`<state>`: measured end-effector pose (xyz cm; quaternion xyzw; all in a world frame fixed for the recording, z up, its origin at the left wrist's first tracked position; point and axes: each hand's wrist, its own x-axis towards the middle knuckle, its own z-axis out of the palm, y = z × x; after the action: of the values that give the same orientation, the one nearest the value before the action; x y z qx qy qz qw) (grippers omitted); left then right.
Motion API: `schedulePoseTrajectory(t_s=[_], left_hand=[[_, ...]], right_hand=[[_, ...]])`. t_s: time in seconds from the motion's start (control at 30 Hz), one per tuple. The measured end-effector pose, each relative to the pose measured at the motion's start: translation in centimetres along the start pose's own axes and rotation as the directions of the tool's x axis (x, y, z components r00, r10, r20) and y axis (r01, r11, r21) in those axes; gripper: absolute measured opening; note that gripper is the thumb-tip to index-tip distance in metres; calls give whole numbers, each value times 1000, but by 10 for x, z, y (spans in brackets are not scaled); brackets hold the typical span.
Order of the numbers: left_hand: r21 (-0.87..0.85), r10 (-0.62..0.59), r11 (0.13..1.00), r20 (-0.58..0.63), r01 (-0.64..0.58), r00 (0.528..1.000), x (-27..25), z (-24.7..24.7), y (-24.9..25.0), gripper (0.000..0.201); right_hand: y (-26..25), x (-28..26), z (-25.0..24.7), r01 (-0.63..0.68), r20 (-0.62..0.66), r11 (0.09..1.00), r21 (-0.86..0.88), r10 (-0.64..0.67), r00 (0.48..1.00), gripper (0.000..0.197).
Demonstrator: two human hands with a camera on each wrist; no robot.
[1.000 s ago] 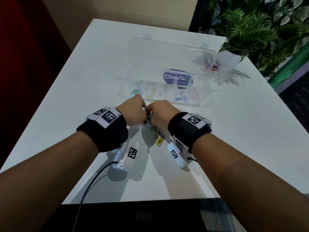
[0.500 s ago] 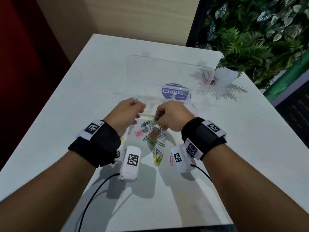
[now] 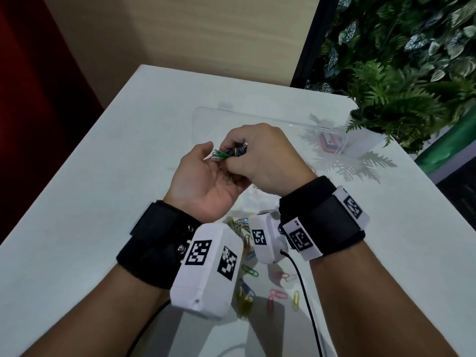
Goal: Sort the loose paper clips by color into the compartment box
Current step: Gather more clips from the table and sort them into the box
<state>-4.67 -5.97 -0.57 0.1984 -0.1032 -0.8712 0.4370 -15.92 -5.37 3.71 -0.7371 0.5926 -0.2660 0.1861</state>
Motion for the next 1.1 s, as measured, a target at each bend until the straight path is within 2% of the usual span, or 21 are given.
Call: schedulePoseTrajectory(t_s=[0.2, 0.4, 0.53, 0.67, 0.77, 0.87, 0.93, 1.0, 1.1], left_hand=[[-100, -25, 995, -1, 25, 1000, 17, -8, 8, 33], [-139, -37, 989, 27, 40, 999, 23, -17, 13, 33], [-172, -43, 984, 38, 49, 998, 25, -21, 15, 39], [-118, -36, 992, 3, 36, 999, 27, -25, 19, 47], [-79, -20, 997, 17, 22, 1000, 29, -27, 21, 47], [-59, -17, 998, 30, 19, 999, 30, -26, 22, 45], [-25, -2, 1000, 8, 2, 1000, 30, -26, 24, 42], [-13, 7, 1000, -4, -7, 1000, 31, -26, 24, 41], [-49, 5, 999, -12, -6, 1000, 31, -28, 22, 43]], right_hand=[[13, 8, 11, 35, -25, 999, 23, -35, 999, 17], [27, 13, 16, -5, 6, 963, 269, 4, 1000, 25], [33, 11, 13, -10, -72, 938, 345, 37, 997, 18], [36, 11, 13, -14, -172, 952, 305, 70, 983, 26], [36, 9, 11, -3, -205, 983, 182, 41, 978, 26], [31, 6, 7, 9, -53, 995, 98, -4, 999, 15], [31, 6, 10, 12, 35, 1000, 14, -12, 999, 17], [32, 7, 12, 20, 44, 1000, -21, -19, 999, 12], [32, 5, 10, 20, 29, 999, 29, -21, 999, 5]])
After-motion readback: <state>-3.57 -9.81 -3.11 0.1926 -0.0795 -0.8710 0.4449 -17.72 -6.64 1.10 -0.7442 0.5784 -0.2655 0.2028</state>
